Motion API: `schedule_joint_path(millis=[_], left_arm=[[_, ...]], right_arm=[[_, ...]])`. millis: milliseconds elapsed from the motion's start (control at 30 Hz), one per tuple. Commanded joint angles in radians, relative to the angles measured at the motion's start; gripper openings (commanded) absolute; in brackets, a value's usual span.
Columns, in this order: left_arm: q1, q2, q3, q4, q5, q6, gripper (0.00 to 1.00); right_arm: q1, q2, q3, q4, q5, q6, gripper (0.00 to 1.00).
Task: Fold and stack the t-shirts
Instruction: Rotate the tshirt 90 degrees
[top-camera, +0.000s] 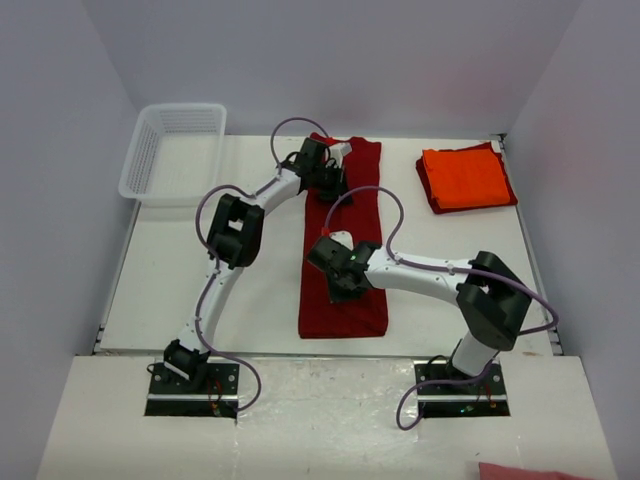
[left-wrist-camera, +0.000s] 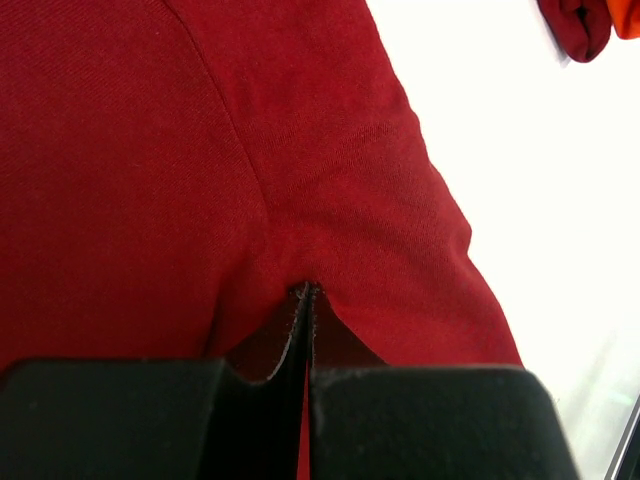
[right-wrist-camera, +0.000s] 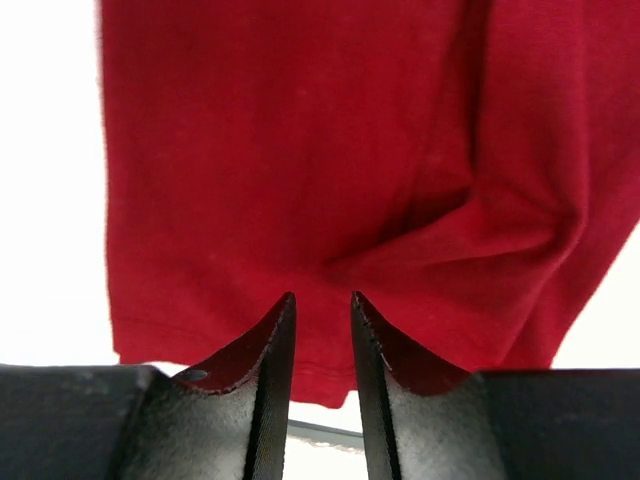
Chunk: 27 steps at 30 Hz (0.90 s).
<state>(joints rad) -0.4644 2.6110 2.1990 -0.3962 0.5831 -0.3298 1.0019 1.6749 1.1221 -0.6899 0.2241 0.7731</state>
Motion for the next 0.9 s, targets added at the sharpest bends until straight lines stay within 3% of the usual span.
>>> schedule_joint_path(millis=[0,633,867], left_arm=[[0.029,0.004,-0.041,-0.056,-0.060,0.043,0.00],[0.064,0.000,-0.088,-0.004,0.010,0.040,0.00],[0.072,0.004,-0.097,0.003,0.017,0.038,0.00]], right_arm=[[-0.006,0.025,0.031,-0.043,0.060,0.006,0.29],[-0.006,0.124,0.053,-0.031,0.051,0.015,0.20],[-0.005,0.132,0.045,-0.025,0.046,0.031,0.02]])
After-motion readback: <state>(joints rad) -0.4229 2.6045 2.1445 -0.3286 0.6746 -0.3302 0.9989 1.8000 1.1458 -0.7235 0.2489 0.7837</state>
